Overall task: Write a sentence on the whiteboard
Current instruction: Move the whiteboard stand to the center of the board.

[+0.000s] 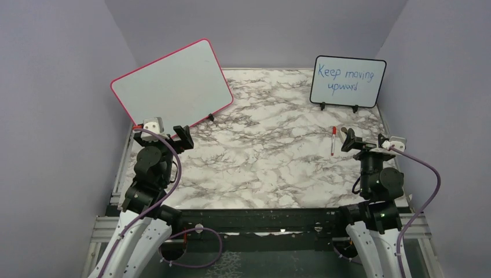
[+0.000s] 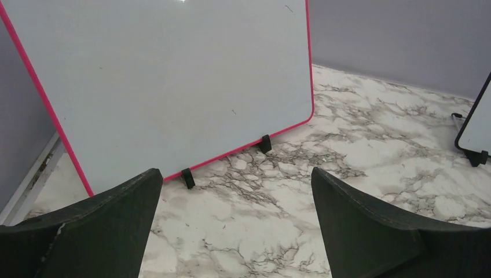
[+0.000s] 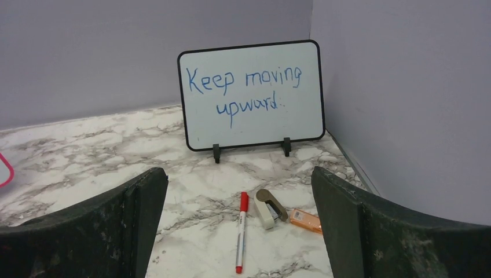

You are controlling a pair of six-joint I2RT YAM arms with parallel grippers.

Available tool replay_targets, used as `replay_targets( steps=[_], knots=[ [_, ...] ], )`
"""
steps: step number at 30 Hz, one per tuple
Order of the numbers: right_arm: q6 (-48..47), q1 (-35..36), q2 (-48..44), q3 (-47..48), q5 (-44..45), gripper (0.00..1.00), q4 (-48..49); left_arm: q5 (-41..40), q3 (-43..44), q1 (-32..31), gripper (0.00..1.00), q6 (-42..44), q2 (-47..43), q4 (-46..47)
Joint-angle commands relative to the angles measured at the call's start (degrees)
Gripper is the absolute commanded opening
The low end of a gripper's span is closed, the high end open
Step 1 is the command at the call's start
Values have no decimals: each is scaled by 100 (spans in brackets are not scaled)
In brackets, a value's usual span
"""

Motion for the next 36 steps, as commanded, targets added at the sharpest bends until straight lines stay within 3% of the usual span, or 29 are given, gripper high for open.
replay_targets(
  steps=[1,16,28,36],
  knots=[
    [107,-23,-128,-92,196,100,240,-53,98,-32,99,39,-16,109],
    [274,-23,-218,-158,349,100,279,-52,222,-32,99,-142,702,-134],
    [346,-21,-252,-184,445,100,256,-299,718,74,99,-807,2818,-621],
    [358,-19,-270,-186,387,100,222,-20,922,947,99,-1677,3985,-592]
  ],
)
